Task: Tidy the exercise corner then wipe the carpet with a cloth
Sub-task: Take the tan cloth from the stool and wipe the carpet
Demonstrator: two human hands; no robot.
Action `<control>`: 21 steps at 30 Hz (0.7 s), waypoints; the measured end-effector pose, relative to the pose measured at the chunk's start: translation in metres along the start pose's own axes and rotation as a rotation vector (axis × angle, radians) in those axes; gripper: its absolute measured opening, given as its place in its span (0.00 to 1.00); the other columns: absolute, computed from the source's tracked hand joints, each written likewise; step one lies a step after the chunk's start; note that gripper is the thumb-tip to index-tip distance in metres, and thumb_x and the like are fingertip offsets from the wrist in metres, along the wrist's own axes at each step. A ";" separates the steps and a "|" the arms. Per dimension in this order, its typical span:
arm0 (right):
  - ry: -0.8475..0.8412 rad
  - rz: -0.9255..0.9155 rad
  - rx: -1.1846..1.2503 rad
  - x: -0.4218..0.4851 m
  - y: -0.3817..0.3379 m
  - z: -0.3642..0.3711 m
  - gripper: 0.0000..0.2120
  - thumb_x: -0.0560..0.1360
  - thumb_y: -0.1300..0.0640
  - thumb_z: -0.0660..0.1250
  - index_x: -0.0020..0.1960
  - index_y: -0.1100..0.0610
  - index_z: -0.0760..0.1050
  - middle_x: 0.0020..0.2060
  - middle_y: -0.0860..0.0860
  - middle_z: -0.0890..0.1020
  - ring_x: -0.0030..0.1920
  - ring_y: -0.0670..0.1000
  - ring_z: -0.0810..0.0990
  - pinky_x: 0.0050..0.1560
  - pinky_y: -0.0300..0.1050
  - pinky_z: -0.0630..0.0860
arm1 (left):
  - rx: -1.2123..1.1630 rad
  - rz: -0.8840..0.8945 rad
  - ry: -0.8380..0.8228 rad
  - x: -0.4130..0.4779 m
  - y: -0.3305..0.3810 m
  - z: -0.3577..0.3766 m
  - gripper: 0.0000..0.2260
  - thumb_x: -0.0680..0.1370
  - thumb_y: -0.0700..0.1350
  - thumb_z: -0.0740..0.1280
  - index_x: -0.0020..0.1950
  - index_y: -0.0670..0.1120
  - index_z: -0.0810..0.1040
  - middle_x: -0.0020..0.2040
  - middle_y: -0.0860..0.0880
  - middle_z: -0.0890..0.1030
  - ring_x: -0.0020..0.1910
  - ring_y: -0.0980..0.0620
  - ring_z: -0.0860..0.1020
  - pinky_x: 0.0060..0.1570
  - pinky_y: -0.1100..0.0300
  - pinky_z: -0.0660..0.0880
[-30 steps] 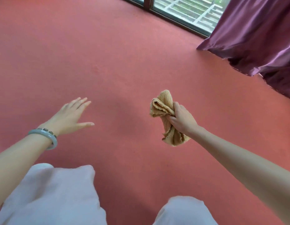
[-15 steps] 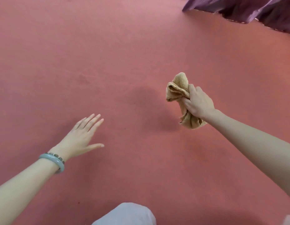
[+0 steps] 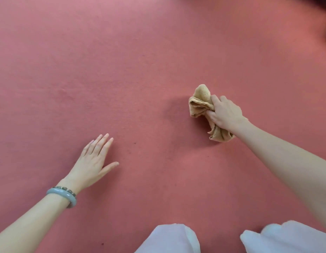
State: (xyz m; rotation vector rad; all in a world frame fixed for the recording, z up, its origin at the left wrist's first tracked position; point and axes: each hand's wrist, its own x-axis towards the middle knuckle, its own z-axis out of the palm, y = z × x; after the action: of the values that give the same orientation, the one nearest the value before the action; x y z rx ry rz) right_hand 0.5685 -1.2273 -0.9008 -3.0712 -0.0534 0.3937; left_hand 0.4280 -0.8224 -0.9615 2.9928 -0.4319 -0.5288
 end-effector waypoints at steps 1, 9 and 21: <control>-0.001 -0.006 0.008 -0.002 0.000 0.005 0.16 0.76 0.49 0.59 0.60 0.56 0.65 0.52 0.60 0.73 0.52 0.63 0.74 0.43 0.53 0.70 | -0.002 -0.020 0.004 -0.001 -0.001 0.002 0.36 0.77 0.67 0.46 0.74 0.41 0.61 0.74 0.42 0.63 0.74 0.46 0.57 0.72 0.59 0.41; 0.081 -0.385 0.010 -0.096 -0.098 0.066 0.25 0.60 0.50 0.76 0.51 0.53 0.68 0.38 0.56 0.77 0.31 0.58 0.76 0.25 0.43 0.66 | -0.009 -0.107 0.083 -0.007 0.009 0.008 0.35 0.76 0.64 0.49 0.74 0.41 0.60 0.74 0.42 0.62 0.74 0.45 0.57 0.72 0.59 0.40; -0.239 -0.478 0.224 -0.020 -0.097 0.034 0.18 0.74 0.48 0.66 0.57 0.56 0.66 0.52 0.57 0.75 0.52 0.59 0.76 0.47 0.49 0.69 | -0.111 -0.369 0.171 -0.020 -0.003 0.013 0.32 0.77 0.54 0.62 0.76 0.41 0.55 0.77 0.41 0.56 0.76 0.44 0.52 0.73 0.48 0.49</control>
State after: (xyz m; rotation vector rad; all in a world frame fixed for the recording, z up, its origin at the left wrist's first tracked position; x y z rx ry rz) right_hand 0.5383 -1.1299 -0.9236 -2.6552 -0.6820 0.6731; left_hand 0.4066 -0.8144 -0.9676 2.9835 0.1603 -0.3013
